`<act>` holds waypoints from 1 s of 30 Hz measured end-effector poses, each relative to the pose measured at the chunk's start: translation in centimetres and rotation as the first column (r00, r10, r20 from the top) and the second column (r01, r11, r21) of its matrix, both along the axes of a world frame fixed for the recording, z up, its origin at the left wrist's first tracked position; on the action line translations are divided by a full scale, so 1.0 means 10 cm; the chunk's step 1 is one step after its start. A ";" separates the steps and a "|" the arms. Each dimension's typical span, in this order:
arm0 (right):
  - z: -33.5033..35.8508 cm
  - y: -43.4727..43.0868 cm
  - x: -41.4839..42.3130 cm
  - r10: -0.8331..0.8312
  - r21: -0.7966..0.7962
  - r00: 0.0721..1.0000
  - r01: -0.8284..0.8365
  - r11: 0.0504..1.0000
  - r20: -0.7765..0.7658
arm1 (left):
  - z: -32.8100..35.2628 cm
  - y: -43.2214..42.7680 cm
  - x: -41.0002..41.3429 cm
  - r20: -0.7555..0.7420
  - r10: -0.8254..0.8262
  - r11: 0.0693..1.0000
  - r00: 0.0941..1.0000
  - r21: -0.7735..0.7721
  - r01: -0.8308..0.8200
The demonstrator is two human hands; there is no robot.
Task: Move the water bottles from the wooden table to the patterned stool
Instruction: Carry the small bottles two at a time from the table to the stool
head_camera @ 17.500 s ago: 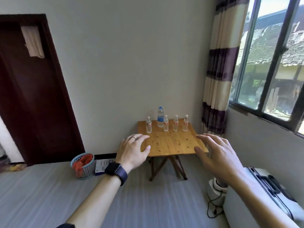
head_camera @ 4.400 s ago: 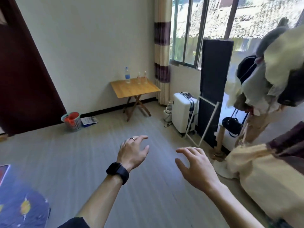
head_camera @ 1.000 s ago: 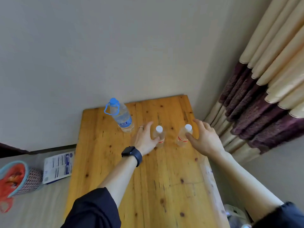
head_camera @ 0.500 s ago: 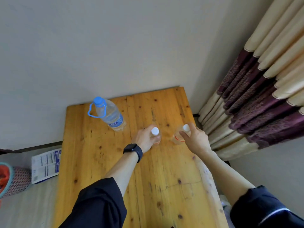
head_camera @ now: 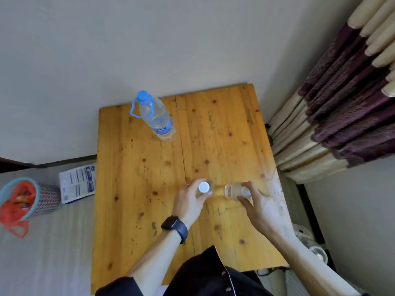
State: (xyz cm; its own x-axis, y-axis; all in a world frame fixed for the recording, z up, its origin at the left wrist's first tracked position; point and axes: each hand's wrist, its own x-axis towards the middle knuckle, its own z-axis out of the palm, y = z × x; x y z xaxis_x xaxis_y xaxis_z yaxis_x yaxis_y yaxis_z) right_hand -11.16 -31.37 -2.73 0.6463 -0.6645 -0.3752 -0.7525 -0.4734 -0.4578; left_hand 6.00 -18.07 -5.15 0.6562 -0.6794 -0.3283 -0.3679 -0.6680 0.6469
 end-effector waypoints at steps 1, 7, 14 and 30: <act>-0.04 0.09 -0.04 0.005 0.025 1.000 -0.006 1.000 0.020 | -0.01 0.09 -0.07 -0.001 0.015 1.000 1.000 0.001 -0.015; -0.20 0.47 -0.24 0.010 0.084 1.000 -0.012 0.996 0.027 | -0.03 0.51 -0.36 0.024 0.041 0.999 0.999 0.009 -0.042; -0.26 0.54 -0.28 0.017 -0.022 0.996 -0.015 1.000 0.087 | -0.07 0.61 -0.42 0.037 0.040 0.998 0.998 0.047 -0.042; -0.77 0.69 -0.12 -0.409 0.292 0.883 0.338 0.895 0.232 | -0.49 0.52 -0.38 -0.124 0.027 1.000 0.992 -0.009 -0.028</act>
